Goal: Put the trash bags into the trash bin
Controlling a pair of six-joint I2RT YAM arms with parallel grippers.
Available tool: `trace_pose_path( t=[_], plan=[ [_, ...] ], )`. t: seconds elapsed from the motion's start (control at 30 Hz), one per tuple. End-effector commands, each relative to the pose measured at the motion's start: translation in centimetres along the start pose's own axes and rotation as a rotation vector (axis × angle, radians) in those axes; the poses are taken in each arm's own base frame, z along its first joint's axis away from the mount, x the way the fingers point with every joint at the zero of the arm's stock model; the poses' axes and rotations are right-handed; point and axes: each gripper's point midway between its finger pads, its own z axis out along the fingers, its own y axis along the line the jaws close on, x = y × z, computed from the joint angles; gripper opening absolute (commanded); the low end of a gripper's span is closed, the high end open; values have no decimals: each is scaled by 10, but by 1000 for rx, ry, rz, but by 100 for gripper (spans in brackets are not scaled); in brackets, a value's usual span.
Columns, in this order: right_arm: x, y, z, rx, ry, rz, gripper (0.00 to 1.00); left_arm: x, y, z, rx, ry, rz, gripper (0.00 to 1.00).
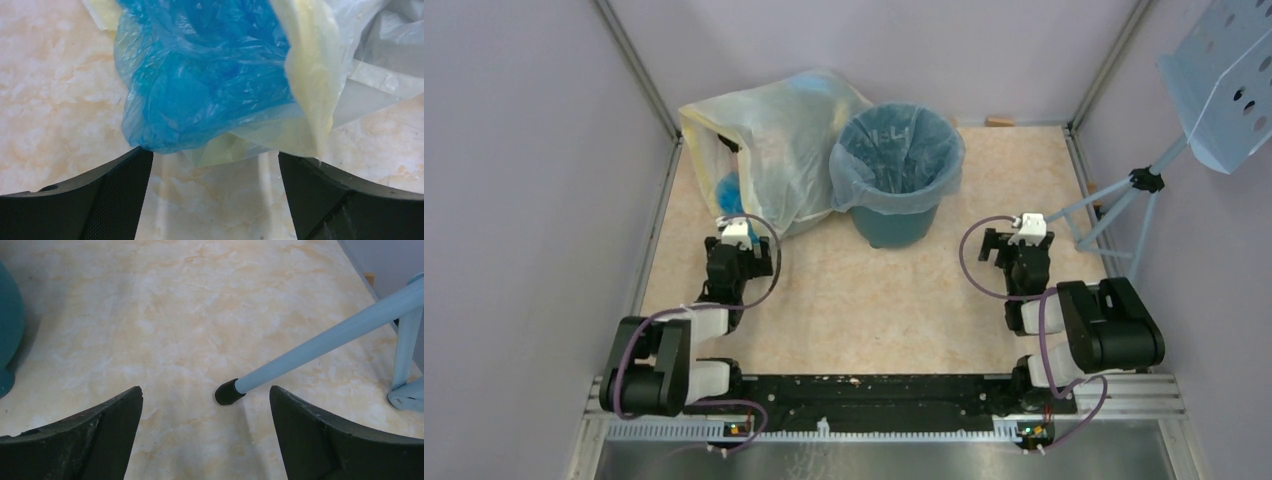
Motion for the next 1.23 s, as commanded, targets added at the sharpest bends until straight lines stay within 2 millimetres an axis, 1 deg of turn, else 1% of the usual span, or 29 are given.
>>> trace_pose_path(
  t=[0.0,0.07,0.13,0.2,0.23,0.27,0.3,0.33,0.53,1.2],
  plan=[
    [-33,2,8,-13,-118,13,96,-50,-15,17,102,-192,67,99],
    [-33,2,8,-14,-116,12,96,-60,-22,26,138,-226,84,99],
    [-34,2,8,-15,-117,14,96,-62,-28,34,167,-234,97,99],
    [-34,2,8,-14,-117,13,96,-55,-31,38,187,-232,118,99],
    [-33,2,8,-15,-116,12,96,-50,-31,38,187,-234,120,99],
    [-33,2,8,-14,-116,12,96,-54,-31,36,190,-278,133,99],
    [-34,2,8,-14,-118,13,96,-47,-29,34,180,-277,128,99],
    [-34,2,8,-14,-117,13,96,-53,-29,33,176,-317,125,99],
    [-34,2,8,-15,-118,13,96,-47,-29,37,174,-258,114,99],
    [-33,2,8,-13,-117,13,97,-48,-28,39,176,-259,112,99]
  ],
)
